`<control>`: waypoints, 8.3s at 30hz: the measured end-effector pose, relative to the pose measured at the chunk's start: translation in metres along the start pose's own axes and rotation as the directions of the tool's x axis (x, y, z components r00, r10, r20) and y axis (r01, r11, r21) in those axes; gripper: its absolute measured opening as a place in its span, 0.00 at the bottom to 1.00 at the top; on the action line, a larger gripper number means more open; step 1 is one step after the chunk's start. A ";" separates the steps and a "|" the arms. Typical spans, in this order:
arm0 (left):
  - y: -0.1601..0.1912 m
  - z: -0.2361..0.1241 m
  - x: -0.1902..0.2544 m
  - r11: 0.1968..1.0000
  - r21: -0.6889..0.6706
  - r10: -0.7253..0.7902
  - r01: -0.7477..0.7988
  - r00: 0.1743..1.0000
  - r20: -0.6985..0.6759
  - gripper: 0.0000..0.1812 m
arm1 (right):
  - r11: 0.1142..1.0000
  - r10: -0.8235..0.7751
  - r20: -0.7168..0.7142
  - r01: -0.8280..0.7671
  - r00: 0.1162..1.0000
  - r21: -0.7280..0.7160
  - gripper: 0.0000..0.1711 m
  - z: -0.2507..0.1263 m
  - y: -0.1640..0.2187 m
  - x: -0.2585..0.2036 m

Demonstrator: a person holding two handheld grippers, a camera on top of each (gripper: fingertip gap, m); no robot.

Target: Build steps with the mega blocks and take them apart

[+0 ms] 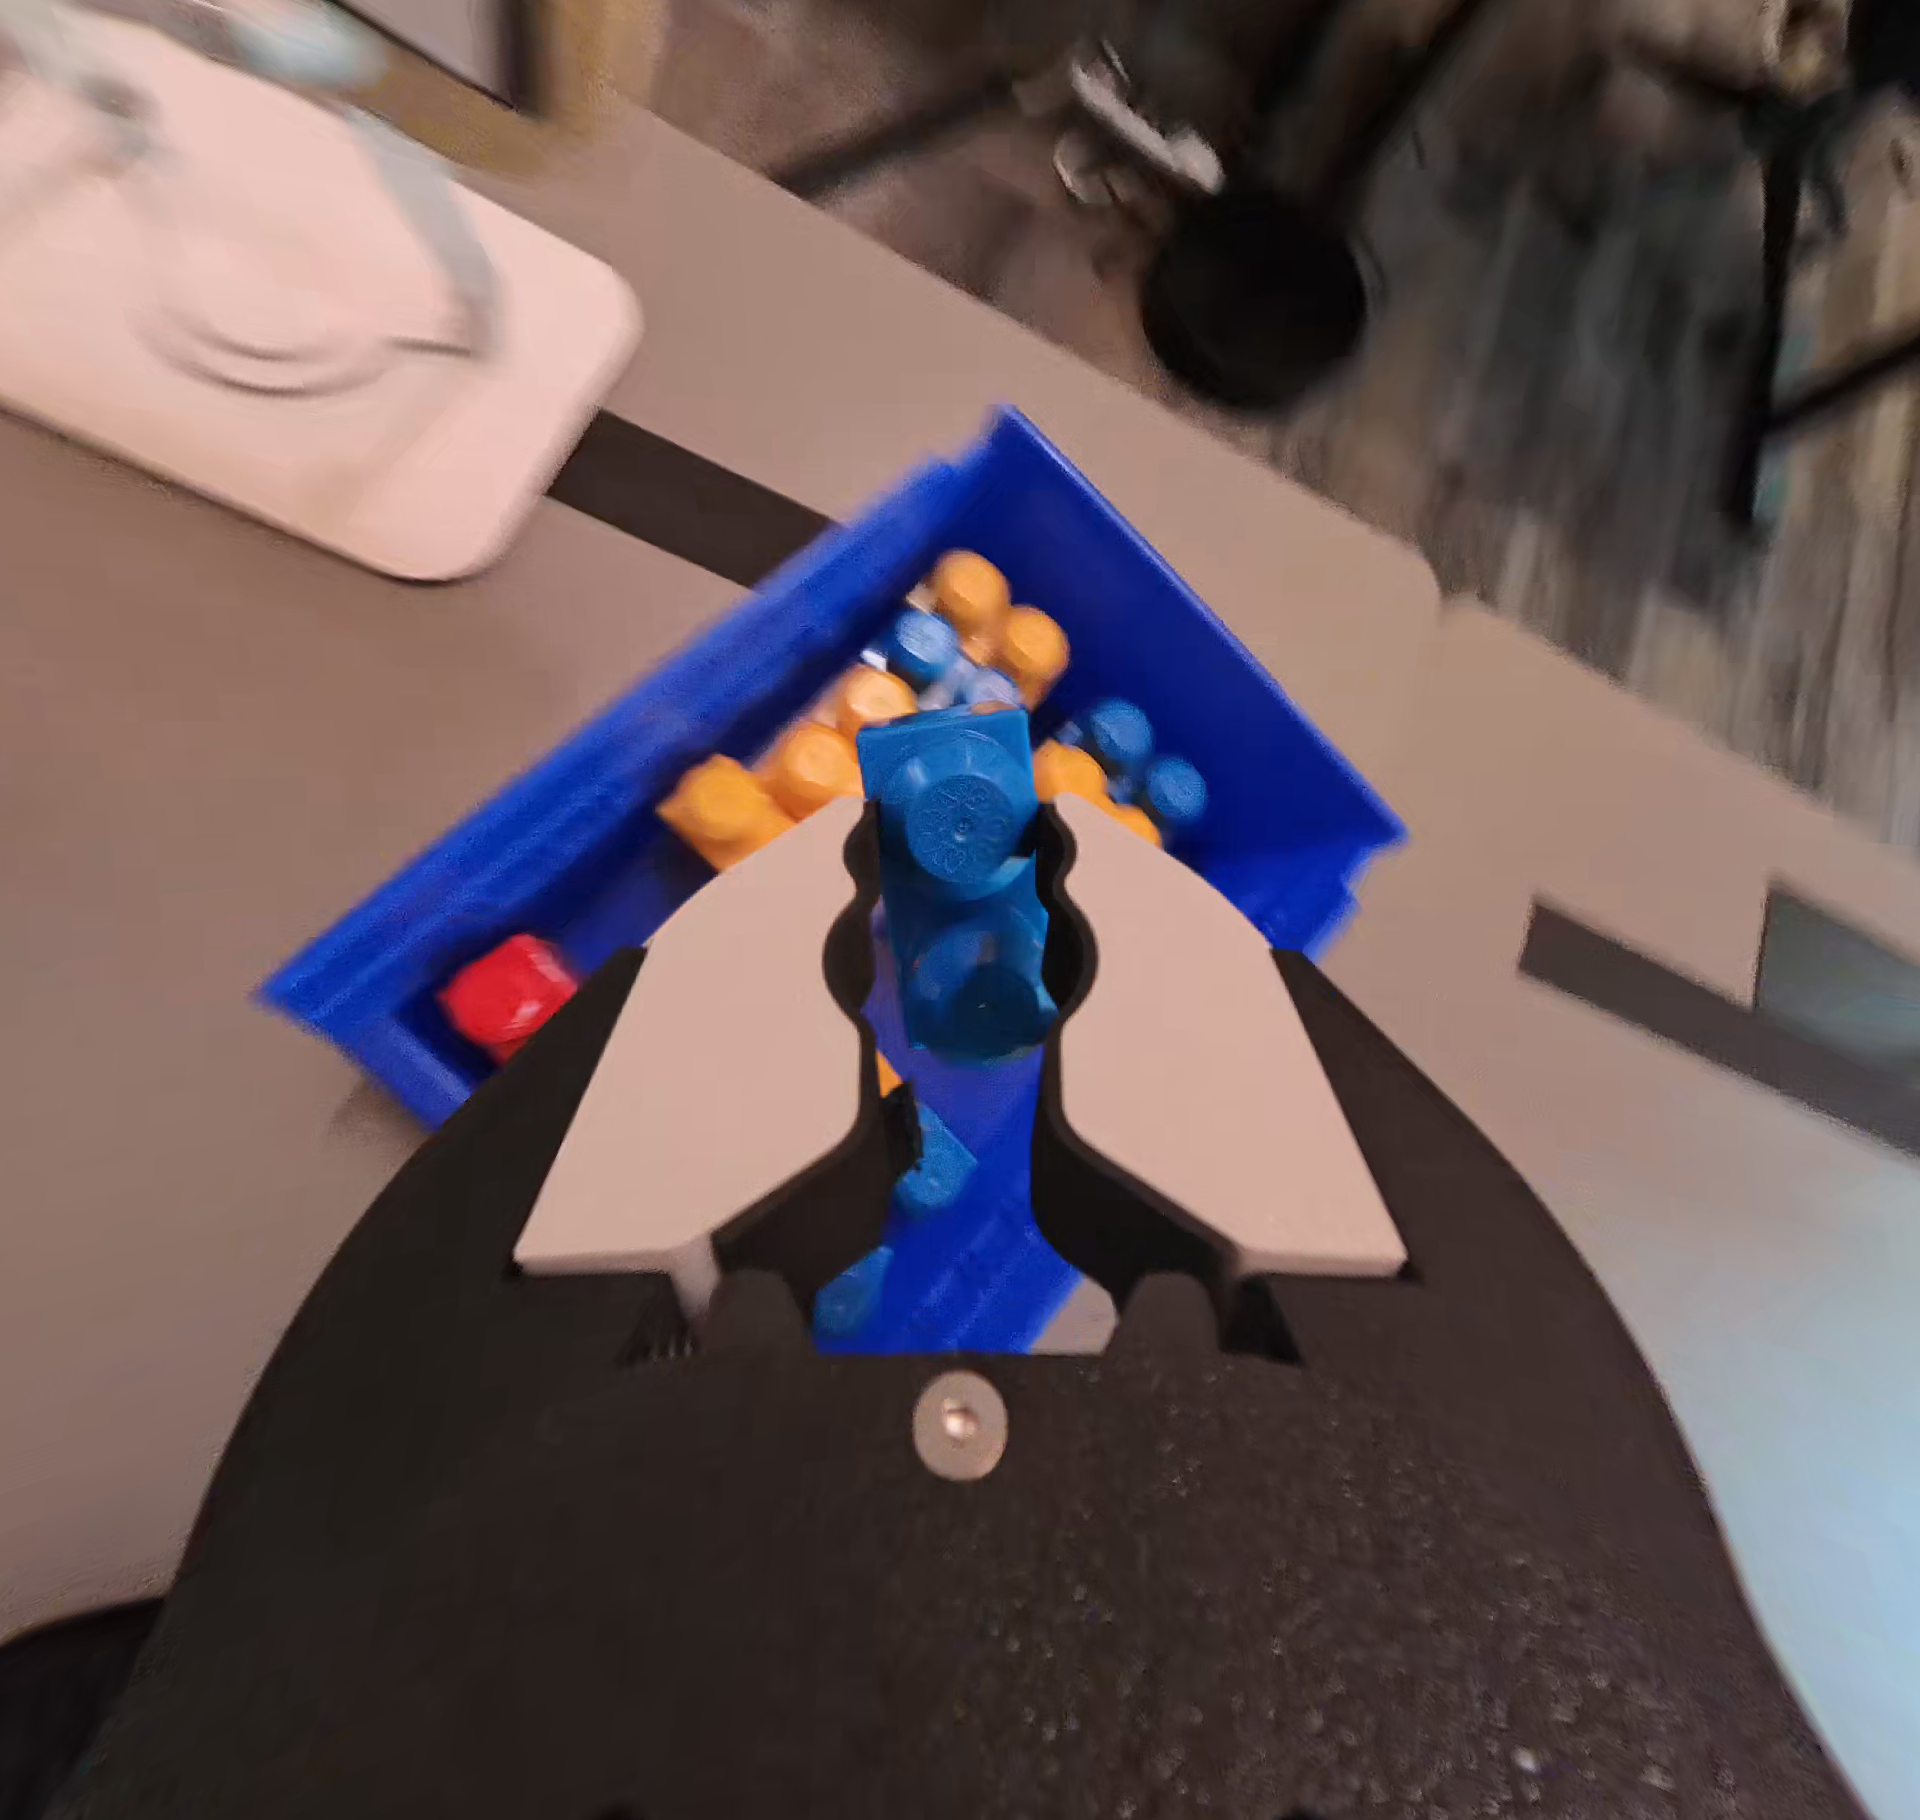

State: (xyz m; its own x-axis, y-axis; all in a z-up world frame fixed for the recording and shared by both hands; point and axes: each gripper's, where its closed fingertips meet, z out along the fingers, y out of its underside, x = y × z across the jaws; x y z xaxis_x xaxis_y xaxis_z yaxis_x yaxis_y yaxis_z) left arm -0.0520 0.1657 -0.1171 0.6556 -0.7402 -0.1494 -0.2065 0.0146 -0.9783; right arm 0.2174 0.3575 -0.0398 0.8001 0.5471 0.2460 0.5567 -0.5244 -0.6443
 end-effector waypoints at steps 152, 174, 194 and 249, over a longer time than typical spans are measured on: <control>0.022 -0.030 -0.085 0.997 -0.009 -0.066 0.081 0.868 0.491 0.00 | 0.916 -0.396 0.502 0.369 0.768 0.158 0.17 0.080 0.069 -0.122; 0.028 -0.025 -0.080 0.996 -0.043 -0.048 0.077 0.885 0.462 0.00 | 0.872 -0.473 0.470 0.473 0.745 0.127 0.18 0.096 0.086 -0.119; 0.034 -0.019 -0.074 0.994 -0.076 -0.033 0.073 0.901 0.433 0.00 | 0.753 -0.523 0.483 0.646 0.702 -0.125 0.16 0.089 0.101 -0.102; 0.029 -0.030 -0.090 0.996 -0.028 -0.058 0.087 0.835 0.546 0.00 | 0.737 0.133 0.149 -0.198 0.980 0.646 0.00 0.033 0.017 -0.220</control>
State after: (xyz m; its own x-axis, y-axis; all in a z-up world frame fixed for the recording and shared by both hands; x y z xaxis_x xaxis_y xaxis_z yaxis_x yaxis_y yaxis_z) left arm -0.1382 0.2126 -0.1276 0.9566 -0.2518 -0.1465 -0.1686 -0.0685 -0.9833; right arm 0.0435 0.2495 -0.1287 0.8245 0.5638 0.0476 0.1075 -0.0734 -0.9915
